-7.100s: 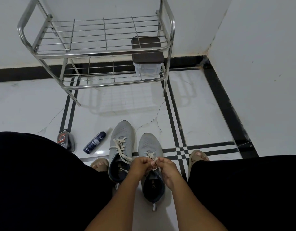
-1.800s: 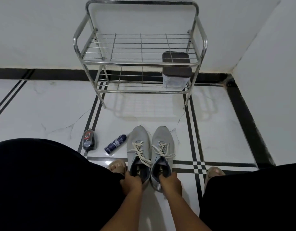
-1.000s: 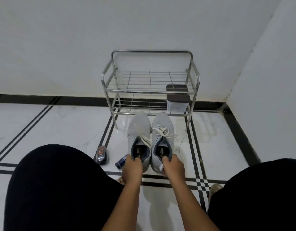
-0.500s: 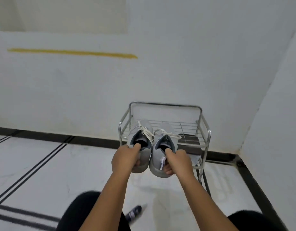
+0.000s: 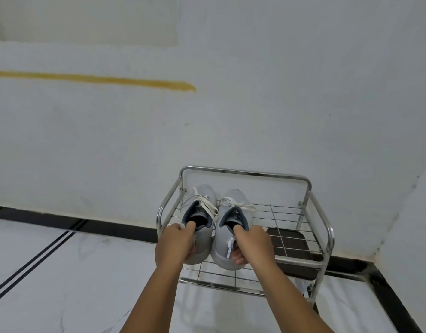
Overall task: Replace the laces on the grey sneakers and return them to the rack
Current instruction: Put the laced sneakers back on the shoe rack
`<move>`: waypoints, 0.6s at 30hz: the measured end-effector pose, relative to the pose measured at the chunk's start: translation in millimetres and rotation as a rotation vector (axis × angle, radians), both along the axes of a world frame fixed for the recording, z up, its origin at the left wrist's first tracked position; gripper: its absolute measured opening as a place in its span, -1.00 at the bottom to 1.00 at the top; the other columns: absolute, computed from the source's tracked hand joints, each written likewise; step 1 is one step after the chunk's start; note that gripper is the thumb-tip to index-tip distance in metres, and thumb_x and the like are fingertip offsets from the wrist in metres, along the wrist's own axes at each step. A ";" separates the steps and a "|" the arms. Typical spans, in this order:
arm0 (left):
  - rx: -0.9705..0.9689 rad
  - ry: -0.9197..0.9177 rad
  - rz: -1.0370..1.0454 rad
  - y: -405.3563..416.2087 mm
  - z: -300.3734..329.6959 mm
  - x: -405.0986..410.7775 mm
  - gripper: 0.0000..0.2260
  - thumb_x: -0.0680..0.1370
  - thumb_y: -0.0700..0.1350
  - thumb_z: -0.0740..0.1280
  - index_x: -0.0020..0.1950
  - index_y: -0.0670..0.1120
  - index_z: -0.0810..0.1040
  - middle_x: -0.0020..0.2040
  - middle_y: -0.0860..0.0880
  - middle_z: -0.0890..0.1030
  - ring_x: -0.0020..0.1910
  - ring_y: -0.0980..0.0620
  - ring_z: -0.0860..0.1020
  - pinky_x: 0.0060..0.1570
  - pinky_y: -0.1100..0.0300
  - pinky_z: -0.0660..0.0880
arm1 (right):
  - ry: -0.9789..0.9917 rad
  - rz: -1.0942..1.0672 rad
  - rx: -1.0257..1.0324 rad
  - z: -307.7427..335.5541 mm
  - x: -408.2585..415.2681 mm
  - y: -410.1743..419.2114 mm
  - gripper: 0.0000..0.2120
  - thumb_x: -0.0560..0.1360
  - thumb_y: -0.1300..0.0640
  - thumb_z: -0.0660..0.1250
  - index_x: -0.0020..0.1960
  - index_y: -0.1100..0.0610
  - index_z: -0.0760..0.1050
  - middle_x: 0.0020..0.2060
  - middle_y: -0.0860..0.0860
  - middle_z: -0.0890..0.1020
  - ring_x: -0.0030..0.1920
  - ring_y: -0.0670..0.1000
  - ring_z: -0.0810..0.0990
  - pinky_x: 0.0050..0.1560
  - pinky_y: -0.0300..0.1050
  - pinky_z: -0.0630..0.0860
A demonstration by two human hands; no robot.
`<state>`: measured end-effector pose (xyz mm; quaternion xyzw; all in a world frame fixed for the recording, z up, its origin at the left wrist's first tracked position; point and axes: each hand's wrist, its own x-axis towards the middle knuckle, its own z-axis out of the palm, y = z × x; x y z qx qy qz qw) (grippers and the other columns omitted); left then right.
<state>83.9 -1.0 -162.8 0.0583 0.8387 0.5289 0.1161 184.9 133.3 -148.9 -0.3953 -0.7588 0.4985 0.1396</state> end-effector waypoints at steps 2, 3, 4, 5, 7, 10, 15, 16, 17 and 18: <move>-0.023 0.011 0.012 5.2 -6.5 -6.9 -0.76 0.45 0.00 0.21 -0.34 -0.11 0.44 -0.52 -0.01 0.52 -0.34 -0.13 0.59 -0.24 0.12 0.45 | -0.001 0.005 0.031 -5.0 -8.4 4.7 -0.65 0.45 0.13 0.16 -0.28 0.34 0.59 -0.55 0.13 0.61 -0.55 0.09 0.60 -0.41 -0.14 0.59; -0.035 0.029 0.023 7.7 -8.2 -9.7 -0.75 0.47 0.01 0.20 -0.33 -0.11 0.45 -0.48 -0.02 0.54 -0.30 -0.13 0.60 -0.23 0.12 0.44 | 0.000 0.002 0.049 -6.6 -12.0 6.4 -0.65 0.46 0.12 0.16 -0.28 0.33 0.59 -0.55 0.12 0.61 -0.56 0.07 0.59 -0.43 -0.16 0.58; -0.050 0.050 0.038 9.7 -8.8 -11.8 -0.73 0.48 0.02 0.20 -0.31 -0.12 0.47 -0.42 -0.03 0.55 -0.26 -0.12 0.60 -0.21 0.12 0.45 | 0.001 0.003 0.069 -7.5 -15.5 7.6 -0.65 0.46 0.11 0.16 -0.28 0.32 0.58 -0.55 0.12 0.61 -0.57 0.05 0.59 -0.44 -0.17 0.58; -0.060 0.070 0.055 11.5 -10.4 -14.4 -0.71 0.50 0.05 0.19 -0.29 -0.12 0.49 -0.37 -0.04 0.57 -0.23 -0.10 0.59 -0.19 0.10 0.47 | 0.004 0.007 0.083 -9.4 -19.5 8.5 -0.65 0.47 0.10 0.17 -0.28 0.32 0.58 -0.54 0.12 0.61 -0.57 0.05 0.59 -0.44 -0.17 0.58; -0.056 0.108 0.073 14.3 -12.4 -18.5 -0.65 0.53 0.14 0.16 -0.18 -0.11 0.53 -0.25 -0.04 0.60 -0.17 -0.06 0.58 -0.09 0.05 0.54 | 0.027 0.006 0.078 -10.3 -25.9 10.1 -0.63 0.48 0.04 0.18 -0.26 0.31 0.56 -0.51 0.13 0.62 -0.54 0.06 0.61 -0.42 -0.13 0.61; -0.083 0.149 0.061 13.2 -17.3 -21.4 -0.53 0.52 0.31 0.15 0.01 -0.08 0.53 -0.05 -0.01 0.58 -0.03 -0.03 0.55 -0.05 0.08 0.48 | 0.045 0.016 -0.032 -8.8 -28.4 14.4 -0.57 0.52 -0.13 0.22 -0.18 0.25 0.53 -0.41 0.14 0.65 -0.46 0.07 0.65 -0.36 -0.07 0.64; -0.110 0.263 -0.006 6.0 -32.5 -18.8 -0.50 0.42 0.24 0.40 0.22 -0.03 0.46 0.13 -0.02 0.45 0.11 -0.05 0.50 -0.03 0.11 0.44 | -0.051 0.117 -0.034 -24.5 -23.0 27.6 -0.35 0.28 -0.38 0.42 0.15 0.05 0.43 0.10 0.01 0.52 0.03 0.02 0.56 -0.04 -0.06 0.59; -0.076 0.256 -0.027 4.7 -36.9 -18.5 -0.51 0.41 0.18 0.44 0.24 -0.01 0.45 0.15 0.00 0.47 0.12 -0.03 0.50 -0.02 0.10 0.46 | -0.074 0.139 0.043 -31.3 -23.2 26.6 -0.31 0.26 -0.32 0.47 0.22 0.04 0.39 0.16 0.02 0.49 0.07 0.02 0.52 -0.02 -0.09 0.54; -0.047 0.254 -0.040 4.0 -40.9 -17.6 -0.52 0.40 0.14 0.47 0.23 0.02 0.44 0.14 0.03 0.51 0.12 -0.01 0.52 -0.02 0.08 0.48 | -0.092 0.145 0.123 -39.0 -24.1 24.1 -0.26 0.26 -0.27 0.50 0.29 0.04 0.34 0.18 0.05 0.46 0.10 0.05 0.51 -0.01 -0.11 0.49; -0.032 0.260 -0.042 3.8 -44.1 -16.1 -0.53 0.40 0.12 0.47 0.23 0.05 0.44 0.12 0.07 0.55 0.10 0.00 0.54 -0.02 0.06 0.51 | -0.093 0.136 0.192 -46.4 -24.8 20.8 -0.21 0.26 -0.23 0.51 0.34 0.04 0.29 0.19 0.08 0.45 0.12 0.08 0.51 0.00 -0.10 0.49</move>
